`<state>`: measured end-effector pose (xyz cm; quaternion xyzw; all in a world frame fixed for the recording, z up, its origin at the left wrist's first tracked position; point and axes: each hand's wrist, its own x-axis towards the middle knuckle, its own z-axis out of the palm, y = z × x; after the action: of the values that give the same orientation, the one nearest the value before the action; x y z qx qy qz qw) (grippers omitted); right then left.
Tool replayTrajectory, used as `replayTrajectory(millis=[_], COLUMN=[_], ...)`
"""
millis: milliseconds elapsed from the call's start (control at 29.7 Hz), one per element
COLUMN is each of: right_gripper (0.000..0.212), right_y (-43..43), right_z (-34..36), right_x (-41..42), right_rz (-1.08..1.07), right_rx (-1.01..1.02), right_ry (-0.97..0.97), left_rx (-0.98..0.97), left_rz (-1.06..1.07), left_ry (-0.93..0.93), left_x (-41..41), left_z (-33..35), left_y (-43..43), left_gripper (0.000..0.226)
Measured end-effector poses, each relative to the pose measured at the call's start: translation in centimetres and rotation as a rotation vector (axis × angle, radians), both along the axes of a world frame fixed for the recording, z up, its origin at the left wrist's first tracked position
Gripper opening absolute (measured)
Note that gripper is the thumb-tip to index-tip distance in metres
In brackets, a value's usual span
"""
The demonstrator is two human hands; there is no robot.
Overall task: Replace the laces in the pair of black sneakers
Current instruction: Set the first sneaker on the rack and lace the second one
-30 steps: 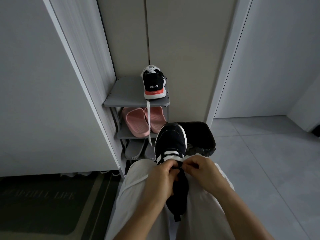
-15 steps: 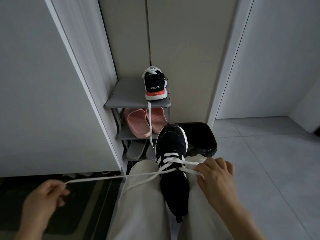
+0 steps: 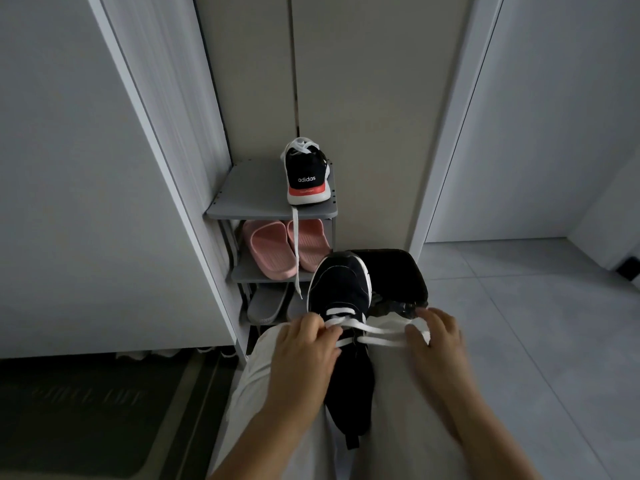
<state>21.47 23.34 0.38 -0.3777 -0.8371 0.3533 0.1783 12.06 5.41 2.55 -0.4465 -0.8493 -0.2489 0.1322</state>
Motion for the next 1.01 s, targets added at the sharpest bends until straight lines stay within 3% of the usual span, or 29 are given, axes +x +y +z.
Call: replayTrajectory(millis=[101,235,336,437,538,639,740,807,874,1008], right_gripper=[0.036,0.027,0.033,0.04,0.021,0.018,0.016,0.024,0.027,0.014], right_y=[0.4,0.4,0.3,0.6,0.2,-1.1,-2.4,-2.9,-3.4,-4.5], right_z=[-1.0,-0.8,-0.7,-0.8,-0.4,0.2,0.6,1.0,1.4,3.0], right_x=[-0.1,0.1,0.3,0.5,0.5,0.2,-0.1,-0.4,-0.7,-0.8], right_rz=[-0.017,-0.032,-0.047,-0.073,-0.057,-0.006,0.084,0.1,0.135,0.226], right_rx=[-0.151,-0.163,-0.18,-0.195,-0.194,-0.009,0.091,-0.002,-0.03,0.039], right_ry=[-0.079,-0.05,-0.035,-0.022,0.03,0.116,0.232,0.261,0.216,0.101], left_rx=[-0.017,0.039,0.108,0.137,-0.038,-0.243,-0.274,-0.09,0.104,0.08], left_rz=[0.03,-0.029,-0.051,0.171,0.52,0.646,0.58,0.471,0.244,-0.008], left_ry=[0.096,0.182,-0.075,-0.275,-0.405,-0.564,-0.553,-0.423,-0.311,-0.055], left_x=[-0.1,-0.6,-1.0,-3.2,-6.3,-7.5,-6.6,-5.1,-3.3,-1.0], left_z=[0.0,-0.5,-0.7,-1.0,-1.6,-1.9,-2.2,-1.8,-0.8,-0.6], left_y=[1.2,0.7,-1.9,-7.6,-14.4,-17.2,-15.5,-12.3,-8.5,-2.3], left_gripper=[0.029,0.013,0.011,0.007,0.007,0.012,0.017,0.025,0.018,0.021])
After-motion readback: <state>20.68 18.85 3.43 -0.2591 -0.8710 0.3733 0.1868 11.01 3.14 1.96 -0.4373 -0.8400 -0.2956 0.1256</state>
